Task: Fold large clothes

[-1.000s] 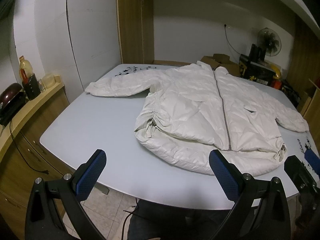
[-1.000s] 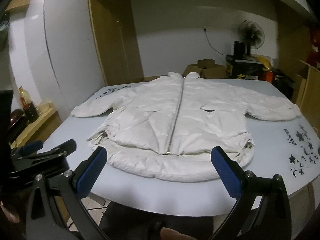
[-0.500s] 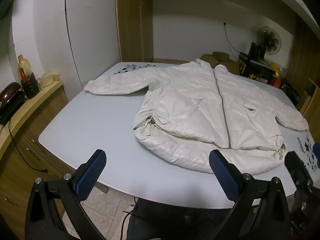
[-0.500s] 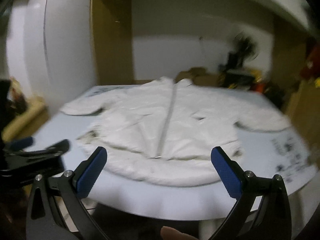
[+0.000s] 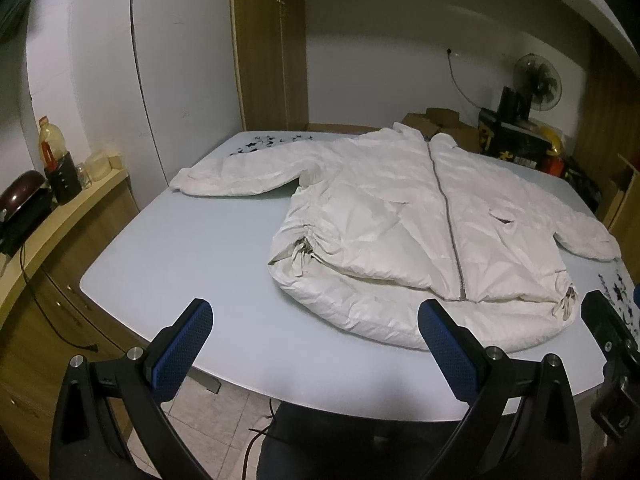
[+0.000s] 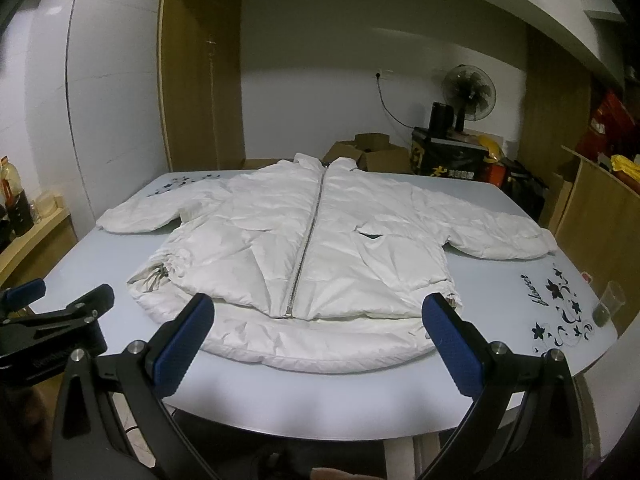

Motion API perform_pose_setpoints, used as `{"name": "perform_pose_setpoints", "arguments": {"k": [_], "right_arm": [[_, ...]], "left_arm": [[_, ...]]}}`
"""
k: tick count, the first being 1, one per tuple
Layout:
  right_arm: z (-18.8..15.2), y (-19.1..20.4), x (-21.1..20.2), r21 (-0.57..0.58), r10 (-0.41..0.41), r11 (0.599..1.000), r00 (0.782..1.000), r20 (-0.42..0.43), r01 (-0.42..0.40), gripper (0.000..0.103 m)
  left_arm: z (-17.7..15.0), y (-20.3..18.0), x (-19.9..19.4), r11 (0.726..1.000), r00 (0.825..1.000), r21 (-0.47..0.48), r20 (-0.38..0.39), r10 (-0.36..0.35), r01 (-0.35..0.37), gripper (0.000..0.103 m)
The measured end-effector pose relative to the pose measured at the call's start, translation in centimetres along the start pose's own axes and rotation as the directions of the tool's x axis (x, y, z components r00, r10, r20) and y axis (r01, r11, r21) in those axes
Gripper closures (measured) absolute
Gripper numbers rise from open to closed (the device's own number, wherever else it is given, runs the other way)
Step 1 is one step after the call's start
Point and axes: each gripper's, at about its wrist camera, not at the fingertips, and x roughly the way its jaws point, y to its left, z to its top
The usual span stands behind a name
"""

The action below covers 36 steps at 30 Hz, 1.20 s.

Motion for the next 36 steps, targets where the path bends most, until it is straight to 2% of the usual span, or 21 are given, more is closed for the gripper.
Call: {"name": "perform_pose_setpoints", "arguments": {"k": [10,36], "right_arm": [[0.02,0.12,0.18,0.005,0.004,1.0,1.0,-0.008,-0.004,0.0],[-0.31,0.58,0.71,0.001,0.012,1.0,0.999,-0.035,-0.012,0.0]], "left_arm": [[-0.03,0.48,0.65,1.0,1.0,-0.023,-0.025,-0.014,0.013,0.0],[-0.24,0.18,0.75,1.0,1.0,0.0,-0.028,-0.006,0.006,0.0]]}}
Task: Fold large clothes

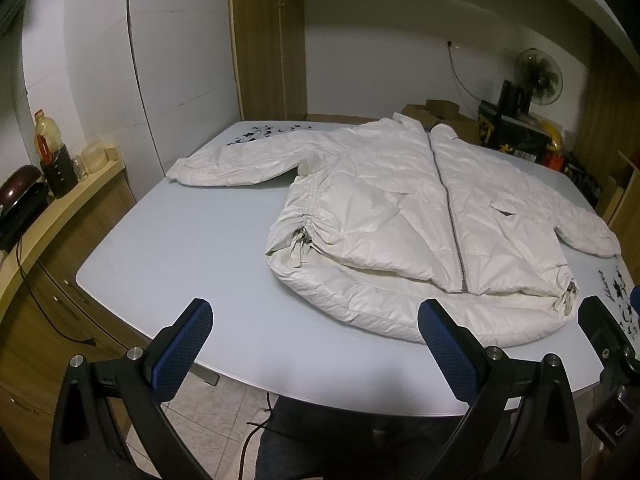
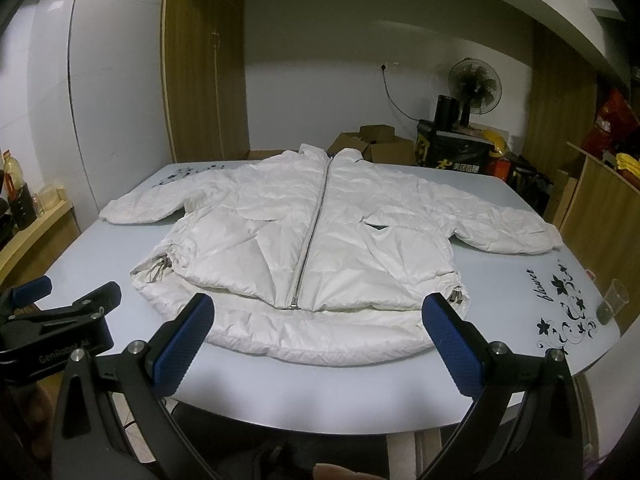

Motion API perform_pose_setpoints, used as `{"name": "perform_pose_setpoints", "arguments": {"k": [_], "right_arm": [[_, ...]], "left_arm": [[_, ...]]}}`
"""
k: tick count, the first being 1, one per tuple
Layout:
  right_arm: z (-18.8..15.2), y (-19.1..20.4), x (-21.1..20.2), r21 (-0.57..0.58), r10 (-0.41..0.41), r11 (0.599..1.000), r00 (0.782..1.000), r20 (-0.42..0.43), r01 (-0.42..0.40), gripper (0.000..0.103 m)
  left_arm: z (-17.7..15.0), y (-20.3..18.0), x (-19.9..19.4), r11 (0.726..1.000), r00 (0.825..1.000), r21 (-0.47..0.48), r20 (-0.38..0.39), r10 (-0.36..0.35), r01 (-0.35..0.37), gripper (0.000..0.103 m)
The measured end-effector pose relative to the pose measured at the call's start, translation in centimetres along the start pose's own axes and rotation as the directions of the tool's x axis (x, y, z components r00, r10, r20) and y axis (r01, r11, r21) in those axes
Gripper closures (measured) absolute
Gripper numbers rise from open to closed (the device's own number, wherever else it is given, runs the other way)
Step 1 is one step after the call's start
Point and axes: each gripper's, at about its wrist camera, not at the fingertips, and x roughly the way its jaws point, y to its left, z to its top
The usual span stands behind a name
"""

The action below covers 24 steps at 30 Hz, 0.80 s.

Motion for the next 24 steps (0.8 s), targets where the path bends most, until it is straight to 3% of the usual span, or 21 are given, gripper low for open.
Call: {"name": "perform_pose_setpoints", "arguments": {"k": [24], "right_arm": [[-0.59,0.11,0.14,-0.016,0.008,1.0,1.0,-0.016,-0.008,0.0]], "left_arm": [[-0.07,0.11,0.2,1.0,1.0,0.002,-0.004,0.0,0.0,0.0]]}}
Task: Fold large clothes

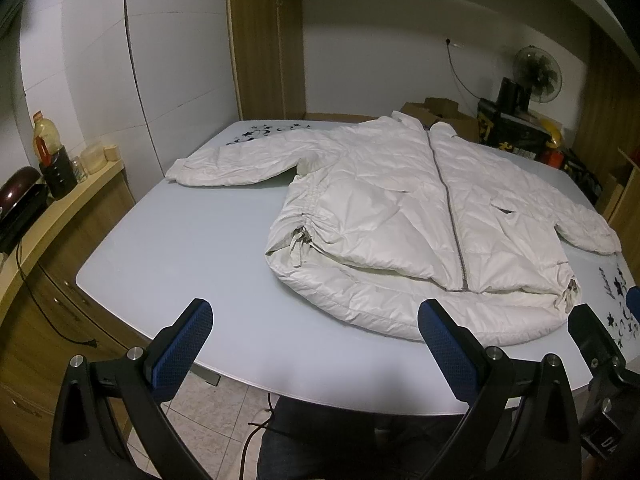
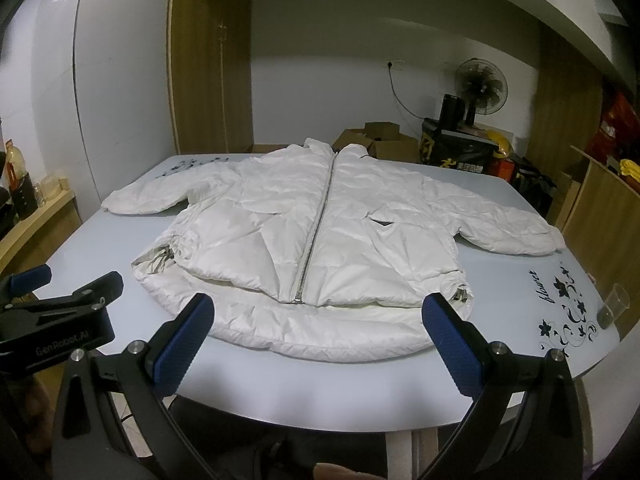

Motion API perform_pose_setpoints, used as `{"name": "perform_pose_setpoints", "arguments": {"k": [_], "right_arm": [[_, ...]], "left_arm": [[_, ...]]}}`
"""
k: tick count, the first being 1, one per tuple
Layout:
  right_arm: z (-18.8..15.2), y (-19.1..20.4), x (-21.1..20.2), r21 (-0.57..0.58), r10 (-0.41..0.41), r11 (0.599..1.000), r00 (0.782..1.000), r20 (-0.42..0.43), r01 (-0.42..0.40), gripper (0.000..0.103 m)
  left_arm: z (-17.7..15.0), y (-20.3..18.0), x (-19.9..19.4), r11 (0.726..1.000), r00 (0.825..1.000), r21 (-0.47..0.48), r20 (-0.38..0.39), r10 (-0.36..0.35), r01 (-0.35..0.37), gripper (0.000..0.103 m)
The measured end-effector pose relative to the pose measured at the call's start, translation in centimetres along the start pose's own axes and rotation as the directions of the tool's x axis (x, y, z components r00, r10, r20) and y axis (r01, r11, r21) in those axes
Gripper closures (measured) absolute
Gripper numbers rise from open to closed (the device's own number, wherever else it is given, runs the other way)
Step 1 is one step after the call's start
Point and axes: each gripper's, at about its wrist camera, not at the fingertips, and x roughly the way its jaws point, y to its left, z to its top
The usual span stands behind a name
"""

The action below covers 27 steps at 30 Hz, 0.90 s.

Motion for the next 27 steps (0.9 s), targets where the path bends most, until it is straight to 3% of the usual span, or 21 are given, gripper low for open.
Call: {"name": "perform_pose_setpoints", "arguments": {"k": [27], "right_arm": [[0.05,0.48,0.21,-0.013,-0.006,1.0,1.0,-0.009,0.006,0.0]], "left_arm": [[-0.23,-0.45,0.13,1.0,1.0,0.021,-0.004,0.005,-0.005,0.0]]}}
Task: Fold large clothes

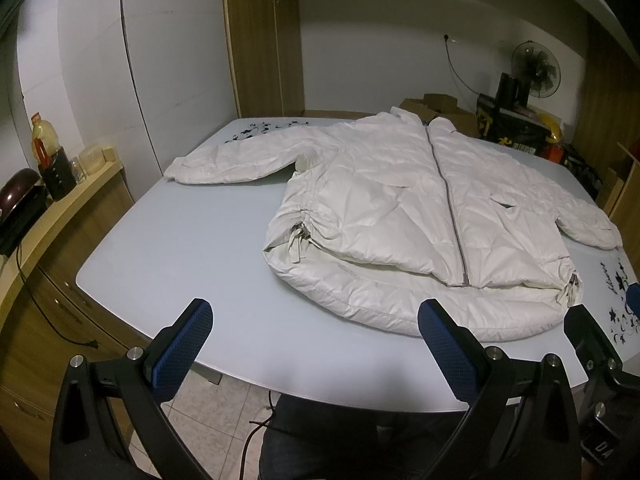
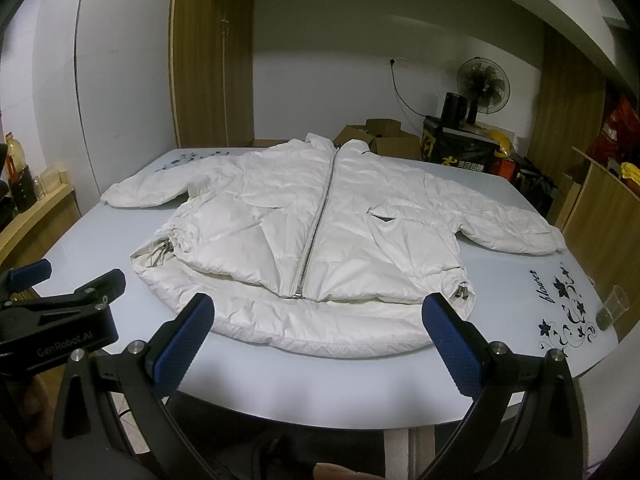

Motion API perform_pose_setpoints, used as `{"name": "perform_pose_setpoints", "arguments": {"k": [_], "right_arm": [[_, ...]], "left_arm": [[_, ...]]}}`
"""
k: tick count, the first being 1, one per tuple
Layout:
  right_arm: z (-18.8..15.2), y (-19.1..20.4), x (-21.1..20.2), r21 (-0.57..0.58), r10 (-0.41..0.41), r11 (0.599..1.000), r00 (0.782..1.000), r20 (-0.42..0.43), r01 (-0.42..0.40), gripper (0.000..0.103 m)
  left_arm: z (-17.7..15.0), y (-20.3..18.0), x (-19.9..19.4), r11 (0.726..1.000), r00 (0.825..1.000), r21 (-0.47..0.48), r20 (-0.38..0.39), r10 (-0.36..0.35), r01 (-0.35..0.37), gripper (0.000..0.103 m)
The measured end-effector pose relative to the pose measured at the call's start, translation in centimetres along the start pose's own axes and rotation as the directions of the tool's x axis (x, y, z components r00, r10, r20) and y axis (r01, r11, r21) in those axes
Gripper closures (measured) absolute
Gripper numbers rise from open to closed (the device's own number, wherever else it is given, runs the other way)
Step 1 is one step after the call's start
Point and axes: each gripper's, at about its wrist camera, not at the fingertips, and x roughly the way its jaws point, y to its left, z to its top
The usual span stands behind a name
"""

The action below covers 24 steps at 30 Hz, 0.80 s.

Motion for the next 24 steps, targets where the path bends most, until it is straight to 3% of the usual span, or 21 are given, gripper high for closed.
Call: {"name": "perform_pose_setpoints", "arguments": {"k": [15,18,20,24], "right_arm": [[-0.4,0.1,0.1,-0.008,0.003,1.0,1.0,-0.006,-0.003,0.0],[-0.6,0.0,0.2,-0.006,0.003,1.0,1.0,-0.01,-0.003,0.0],[-0.6,0.0,0.4,-0.005,0.001,1.0,1.0,-0.016,-0.001,0.0],[-0.6,-0.1,1.6,-0.007,-0.006,1.0,0.999,-0.048,0.005,0.0]], "left_arm": [[-0.3,-0.3,0.3,1.0,1.0,-0.001,-0.018,-0.004,0.004,0.0],[-0.1,0.4,1.0,0.999,0.998,-0.025,-0.046,-0.038,0.037,0.0],[0.2,1.4,2.5,0.989,0.985,-0.064,-0.105,-0.138,0.132,0.0],[0.8,4.4,6.8,0.942,0.922,-0.189,-0.222,-0.316,0.278,0.0]]}}
